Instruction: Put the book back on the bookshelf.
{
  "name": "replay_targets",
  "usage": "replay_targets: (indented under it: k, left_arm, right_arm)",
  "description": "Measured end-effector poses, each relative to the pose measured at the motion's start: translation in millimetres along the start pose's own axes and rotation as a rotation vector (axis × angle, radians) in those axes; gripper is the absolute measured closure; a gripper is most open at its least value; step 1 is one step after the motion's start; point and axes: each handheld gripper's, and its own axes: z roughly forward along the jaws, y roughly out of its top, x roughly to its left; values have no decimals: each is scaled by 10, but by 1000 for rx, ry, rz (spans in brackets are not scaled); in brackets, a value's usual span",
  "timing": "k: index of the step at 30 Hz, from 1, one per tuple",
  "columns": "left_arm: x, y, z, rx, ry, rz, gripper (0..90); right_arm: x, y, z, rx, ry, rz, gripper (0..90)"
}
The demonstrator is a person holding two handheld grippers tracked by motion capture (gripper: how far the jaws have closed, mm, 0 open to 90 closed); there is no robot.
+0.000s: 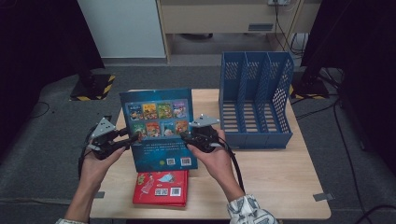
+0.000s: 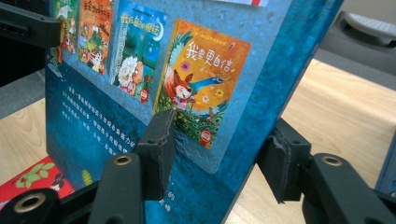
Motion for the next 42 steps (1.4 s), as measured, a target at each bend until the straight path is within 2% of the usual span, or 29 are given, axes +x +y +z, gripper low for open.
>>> replay_targets:
  k: [3, 18, 22, 26, 27, 29, 32, 34, 36, 38, 42]
  left_arm:
    - [-4, 38, -24, -26, 33, 11, 554]
    - [-19, 44, -53, -67, 66, 45, 555]
    - [-27, 22, -86, -72, 65, 52, 550]
    - [-47, -4, -92, -92, 53, 39, 521]
    - [-69, -16, -84, -101, 54, 37, 476]
    - [-79, -24, -75, -105, 54, 38, 427]
    - [-96, -45, -52, -116, 49, 40, 391]
    - [-106, -55, -45, -125, 44, 36, 378]
    - [-115, -62, -29, -130, 39, 43, 326]
    - [-112, -66, -19, -136, 34, 41, 321]
    - [-104, -73, 7, -147, 17, 26, 299]
  right_arm:
    - [6, 30, -13, -18, -12, -11, 535]
    - [48, 63, -46, -58, -43, -45, 564]
    - [63, 41, -95, -66, -16, -48, 592]
    - [67, 5, -135, -77, 2, -46, 607]
    - [73, -17, -166, -82, 21, -45, 623]
    - [81, -24, -182, -86, 28, -44, 630]
    - [79, -59, -238, -91, 65, -50, 656]
    - [76, -66, -247, -93, 74, -50, 660]
    - [84, -81, -267, -99, 88, -55, 657]
    - [99, -92, -284, -106, 109, -45, 649]
    - [130, -87, -292, -129, 154, -56, 617]
